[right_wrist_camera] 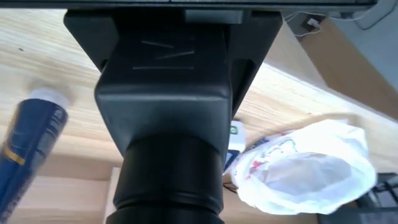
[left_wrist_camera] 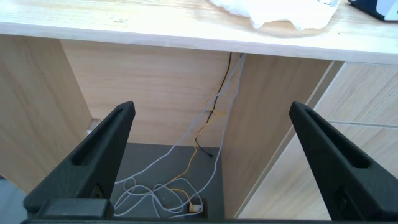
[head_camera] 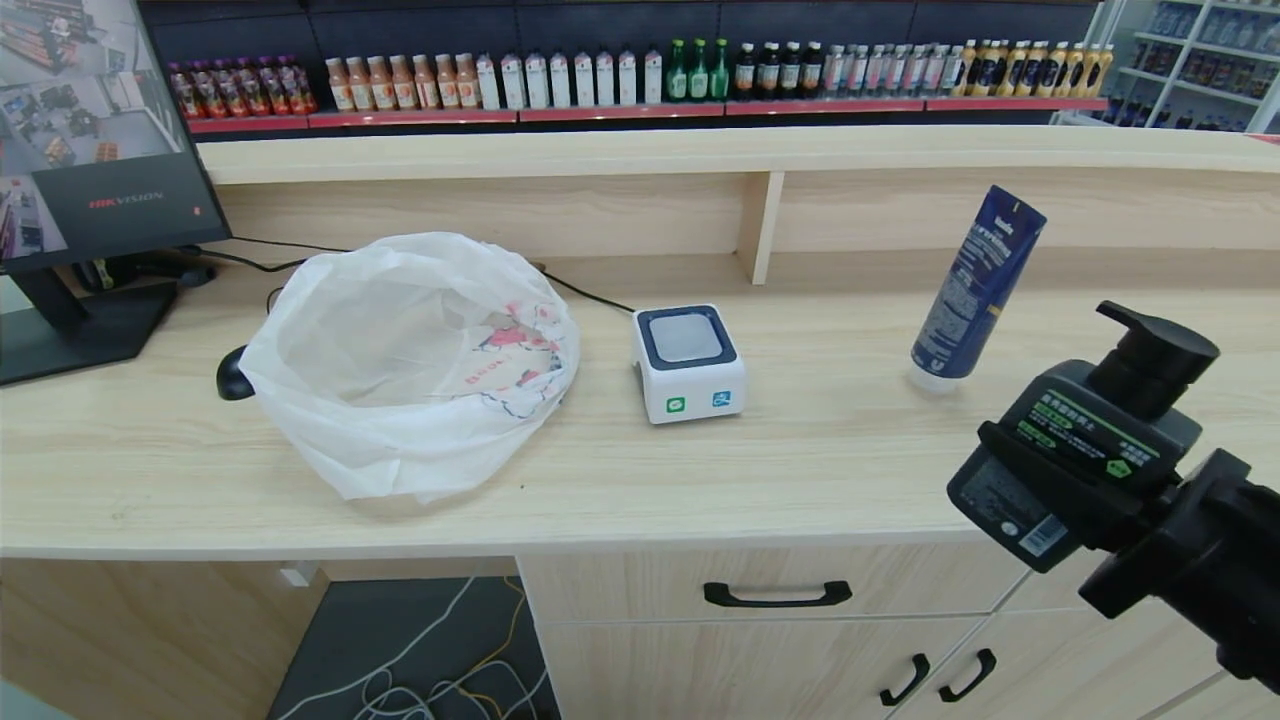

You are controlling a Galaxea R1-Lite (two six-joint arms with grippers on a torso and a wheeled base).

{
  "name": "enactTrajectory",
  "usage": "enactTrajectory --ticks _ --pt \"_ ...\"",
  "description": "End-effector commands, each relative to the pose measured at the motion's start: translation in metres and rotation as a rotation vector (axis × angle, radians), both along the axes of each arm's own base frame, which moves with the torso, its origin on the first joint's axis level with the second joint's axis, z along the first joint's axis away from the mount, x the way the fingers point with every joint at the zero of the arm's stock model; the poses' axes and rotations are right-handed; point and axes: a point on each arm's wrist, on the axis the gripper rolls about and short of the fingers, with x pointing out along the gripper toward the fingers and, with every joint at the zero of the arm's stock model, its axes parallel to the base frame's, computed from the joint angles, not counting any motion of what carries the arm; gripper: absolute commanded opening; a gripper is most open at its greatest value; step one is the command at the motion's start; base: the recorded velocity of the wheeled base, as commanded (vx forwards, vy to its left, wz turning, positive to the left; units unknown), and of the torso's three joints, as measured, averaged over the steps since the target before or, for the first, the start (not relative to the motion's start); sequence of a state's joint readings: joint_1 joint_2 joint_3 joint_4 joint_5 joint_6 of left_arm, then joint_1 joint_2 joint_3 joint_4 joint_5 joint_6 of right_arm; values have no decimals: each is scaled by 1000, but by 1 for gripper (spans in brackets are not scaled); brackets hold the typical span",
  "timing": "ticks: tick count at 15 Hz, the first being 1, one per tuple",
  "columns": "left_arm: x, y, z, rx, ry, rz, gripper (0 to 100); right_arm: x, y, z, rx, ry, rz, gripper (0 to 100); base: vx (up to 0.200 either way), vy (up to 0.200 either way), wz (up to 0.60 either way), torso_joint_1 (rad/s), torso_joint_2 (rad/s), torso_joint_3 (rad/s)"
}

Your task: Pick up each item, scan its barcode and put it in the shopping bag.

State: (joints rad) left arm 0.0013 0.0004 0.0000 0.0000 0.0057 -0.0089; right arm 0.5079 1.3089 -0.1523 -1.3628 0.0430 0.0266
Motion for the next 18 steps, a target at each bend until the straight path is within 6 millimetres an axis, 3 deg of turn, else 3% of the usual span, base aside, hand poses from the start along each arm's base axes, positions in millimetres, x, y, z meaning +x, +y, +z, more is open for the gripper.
enactTrajectory --ticks 1,5,9,18 --pt "0 0 0 0 0 1 100 -4 14 4 59 24 98 0 0 0 0 0 0 0" --pt "0 0 0 0 0 1 100 12 30 21 239 90 207 0 0 0 0 0 0 0" --pt "0 0 0 0 0 1 100 17 37 14 307 208 333 0 0 0 0 0 0 0" --pt "0 0 0 0 0 1 100 -5 73 18 444 406 642 0 0 0 0 0 0 0"
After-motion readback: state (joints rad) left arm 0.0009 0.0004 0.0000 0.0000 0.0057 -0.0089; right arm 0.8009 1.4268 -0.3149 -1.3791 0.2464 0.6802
